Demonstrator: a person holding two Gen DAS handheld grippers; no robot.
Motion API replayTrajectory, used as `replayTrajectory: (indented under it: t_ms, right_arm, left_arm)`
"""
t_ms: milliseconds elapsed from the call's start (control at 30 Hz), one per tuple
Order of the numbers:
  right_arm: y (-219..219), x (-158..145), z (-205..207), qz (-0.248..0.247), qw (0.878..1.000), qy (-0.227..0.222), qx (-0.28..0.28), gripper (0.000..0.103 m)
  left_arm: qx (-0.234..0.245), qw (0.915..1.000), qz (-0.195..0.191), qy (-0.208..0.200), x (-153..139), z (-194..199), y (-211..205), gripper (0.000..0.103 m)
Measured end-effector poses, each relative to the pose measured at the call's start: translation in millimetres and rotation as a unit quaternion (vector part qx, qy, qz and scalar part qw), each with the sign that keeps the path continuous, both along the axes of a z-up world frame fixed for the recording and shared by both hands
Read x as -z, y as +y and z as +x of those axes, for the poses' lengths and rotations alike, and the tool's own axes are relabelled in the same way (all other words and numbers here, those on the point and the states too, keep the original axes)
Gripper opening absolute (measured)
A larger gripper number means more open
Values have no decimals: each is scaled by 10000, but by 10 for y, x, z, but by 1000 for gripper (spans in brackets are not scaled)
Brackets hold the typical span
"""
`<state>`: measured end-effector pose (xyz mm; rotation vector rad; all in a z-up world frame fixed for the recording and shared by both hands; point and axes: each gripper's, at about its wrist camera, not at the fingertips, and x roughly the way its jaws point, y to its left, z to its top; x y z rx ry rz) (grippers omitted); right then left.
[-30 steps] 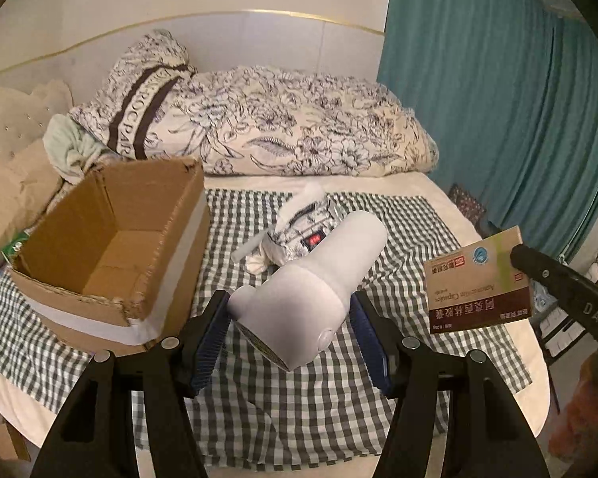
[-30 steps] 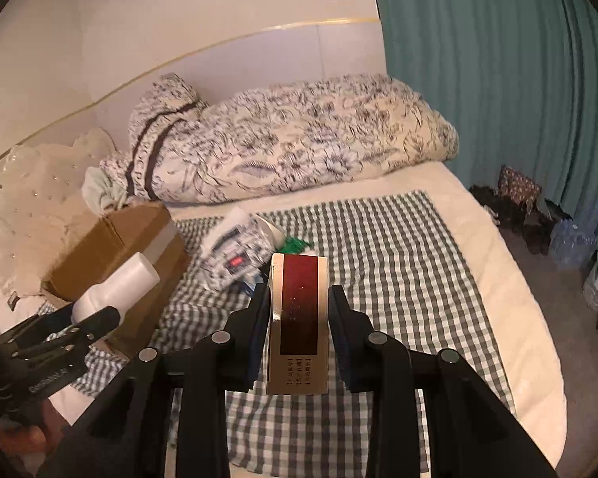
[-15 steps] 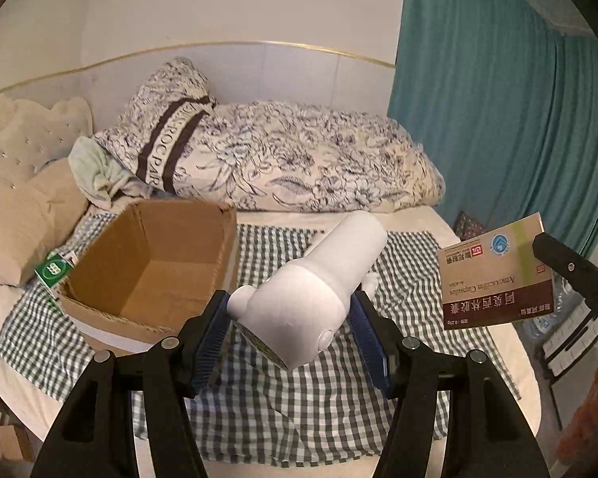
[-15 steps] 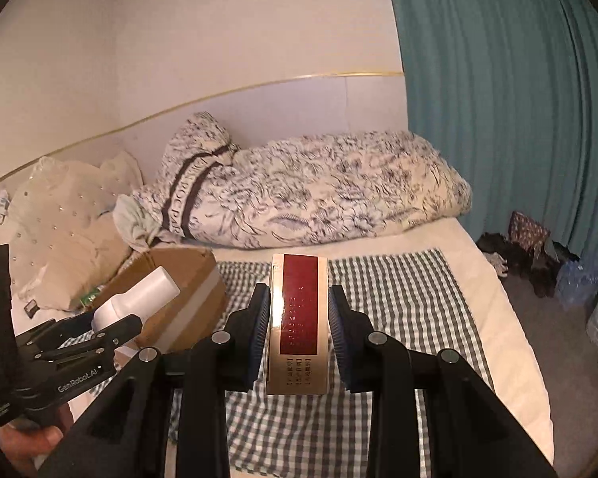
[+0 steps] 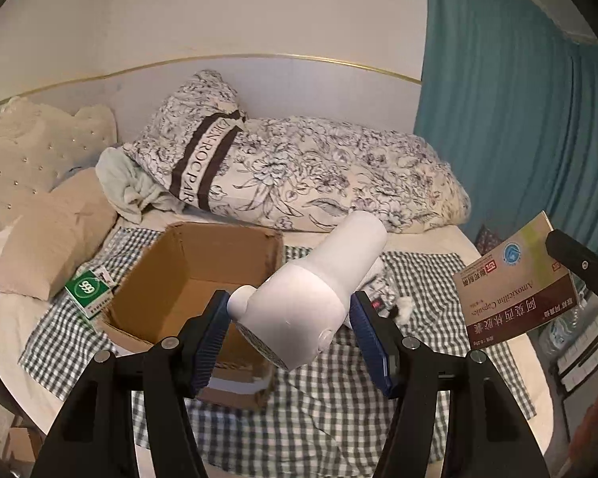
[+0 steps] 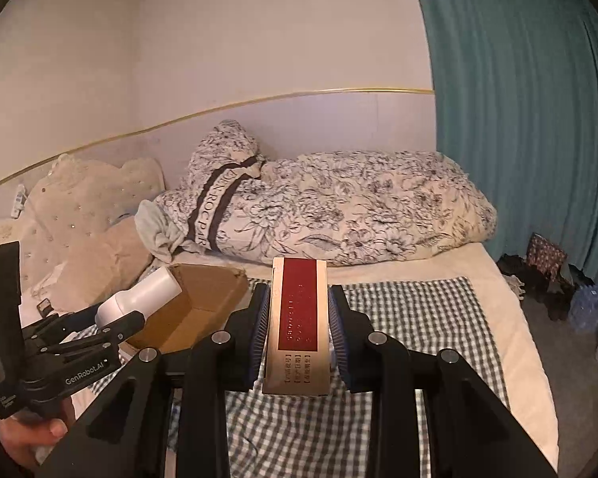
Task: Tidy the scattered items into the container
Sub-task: 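Carry the bottle and the medicine box over the open cardboard box with both tools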
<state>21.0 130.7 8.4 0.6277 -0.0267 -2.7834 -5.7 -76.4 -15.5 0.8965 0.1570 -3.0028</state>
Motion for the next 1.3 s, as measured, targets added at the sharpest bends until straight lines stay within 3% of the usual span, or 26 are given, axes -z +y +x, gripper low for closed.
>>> replayTrajectory:
  t_ms: [567,833,1300]
  right_arm:
    - [-960,-125,-415,131,9969,119,-762,29]
    - [-1314,106,-765,130,9931,-212,-1142,29]
    - [-1866,655,-1297,322,9849,-854,-1472,29]
  left_arm:
    - [-508,9984,-167,-198,3,-382,-786,63]
    - [-636,9968,-115,-461,151,-675,-1052,63]
    - [-576,9908,111,-1220,710,-1241,-1303,63]
